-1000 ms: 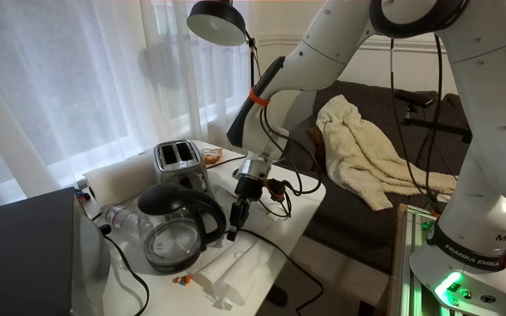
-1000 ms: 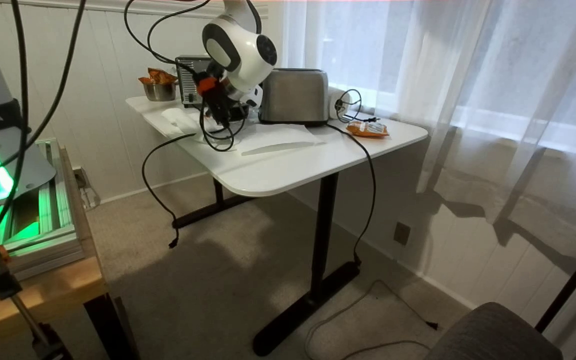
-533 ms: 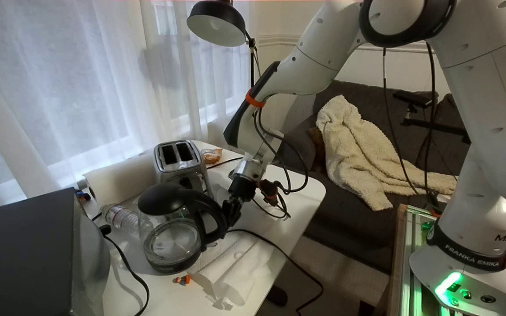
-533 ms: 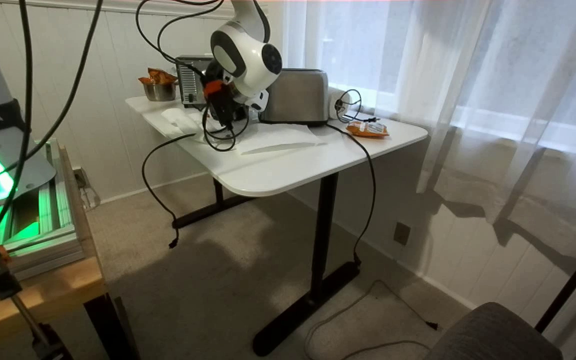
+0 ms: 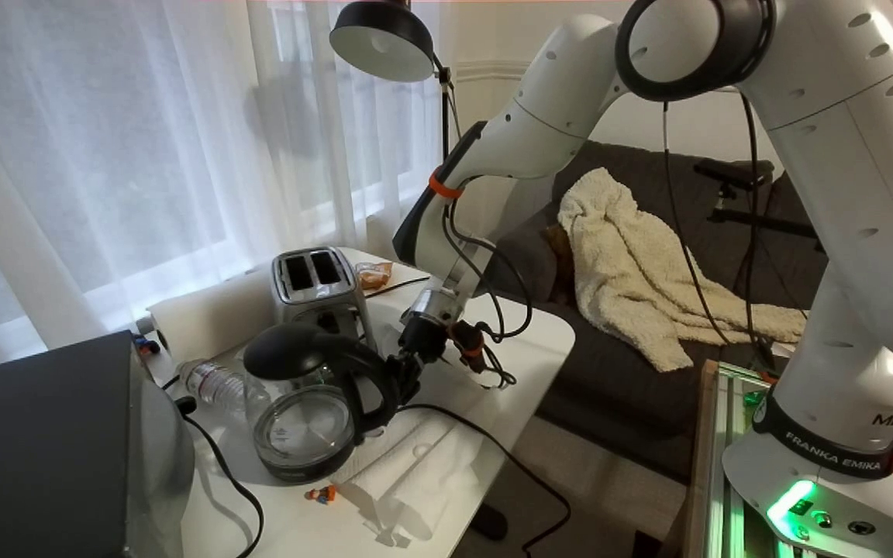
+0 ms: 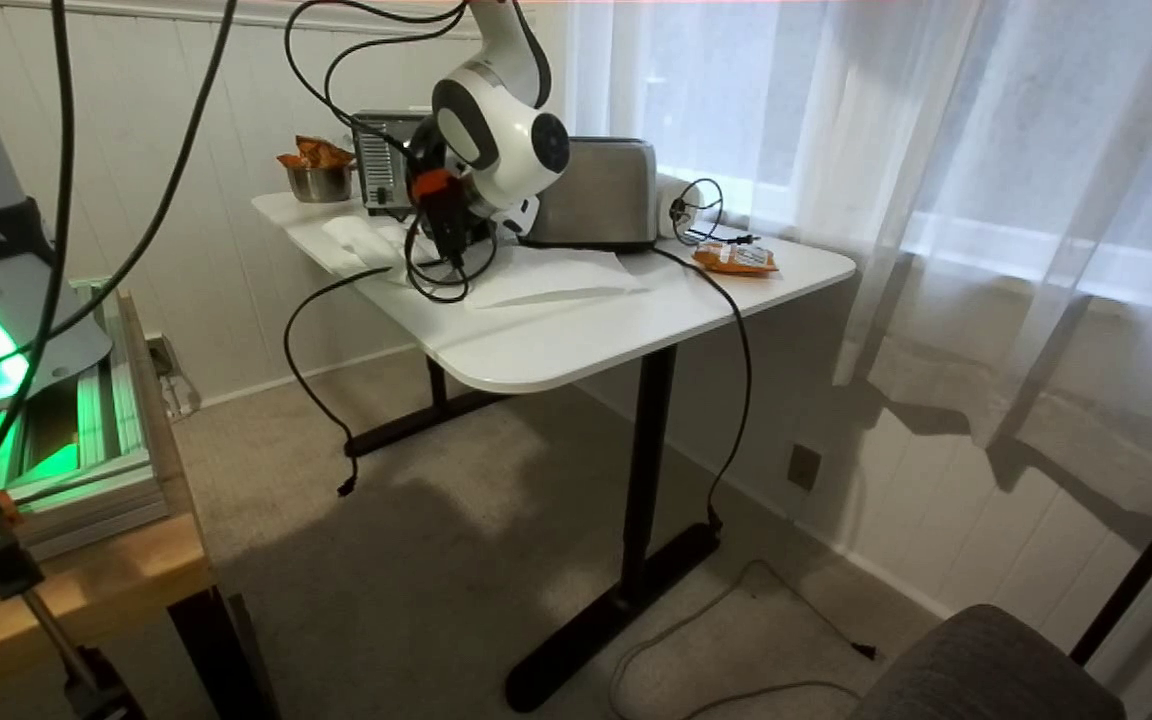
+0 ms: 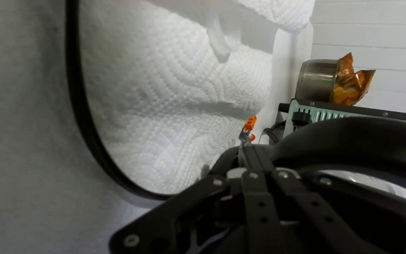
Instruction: Turn the kettle to the right
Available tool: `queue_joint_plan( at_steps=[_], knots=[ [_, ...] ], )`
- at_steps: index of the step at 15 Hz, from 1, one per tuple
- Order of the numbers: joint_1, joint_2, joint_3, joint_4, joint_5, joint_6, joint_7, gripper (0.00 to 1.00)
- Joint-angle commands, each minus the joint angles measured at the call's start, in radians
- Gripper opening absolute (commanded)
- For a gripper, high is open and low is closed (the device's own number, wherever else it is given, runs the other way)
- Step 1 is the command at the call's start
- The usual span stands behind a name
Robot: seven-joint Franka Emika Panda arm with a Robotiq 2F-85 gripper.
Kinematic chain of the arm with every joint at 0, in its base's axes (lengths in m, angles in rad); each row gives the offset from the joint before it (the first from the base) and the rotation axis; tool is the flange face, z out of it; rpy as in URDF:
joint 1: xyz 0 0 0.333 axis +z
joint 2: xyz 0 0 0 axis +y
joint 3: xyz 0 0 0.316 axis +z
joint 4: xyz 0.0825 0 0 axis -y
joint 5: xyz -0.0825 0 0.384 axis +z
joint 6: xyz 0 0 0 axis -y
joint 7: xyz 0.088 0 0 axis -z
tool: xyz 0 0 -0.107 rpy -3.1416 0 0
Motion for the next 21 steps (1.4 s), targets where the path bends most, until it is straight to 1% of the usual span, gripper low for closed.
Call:
queue_joint_plan(
  at_steps=[1,7,21],
  knots=[
    [0.001,0.044,0.0,0.026,0.002,-0.037,0.013,0.0],
    [0.003,0.058,-0.001,0.034,-0.004,-0.063,0.041,0.0],
    [0.033,0.086,-0.003,0.042,-0.002,-0.001,0.059,0.0]
  ],
)
